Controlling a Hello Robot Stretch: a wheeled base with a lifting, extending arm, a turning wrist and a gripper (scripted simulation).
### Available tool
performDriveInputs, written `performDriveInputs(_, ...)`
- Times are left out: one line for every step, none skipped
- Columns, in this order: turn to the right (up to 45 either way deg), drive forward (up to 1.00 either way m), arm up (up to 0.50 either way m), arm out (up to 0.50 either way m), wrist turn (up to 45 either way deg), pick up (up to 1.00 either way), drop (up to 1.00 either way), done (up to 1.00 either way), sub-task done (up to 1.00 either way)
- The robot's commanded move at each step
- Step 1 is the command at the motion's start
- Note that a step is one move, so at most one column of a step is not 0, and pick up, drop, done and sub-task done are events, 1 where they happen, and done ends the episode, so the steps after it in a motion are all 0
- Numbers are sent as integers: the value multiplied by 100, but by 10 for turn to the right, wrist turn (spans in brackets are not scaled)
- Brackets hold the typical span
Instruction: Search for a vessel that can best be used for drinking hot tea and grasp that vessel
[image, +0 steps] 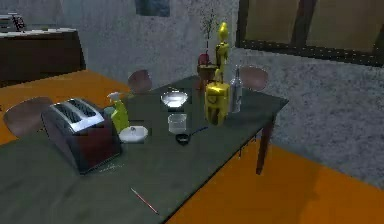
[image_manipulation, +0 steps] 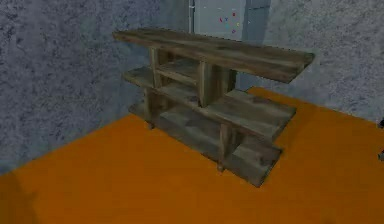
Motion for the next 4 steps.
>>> performDriveInputs(-450,0,0,0,0,0,0,0,0)
performDriveInputs(-450,0,0,0,0,0,0,0,0)
performDriveInputs(450,0,0,0,0,0,0,0,0)
performDriveInputs(450,0,0,0,0,0,0,0,0)
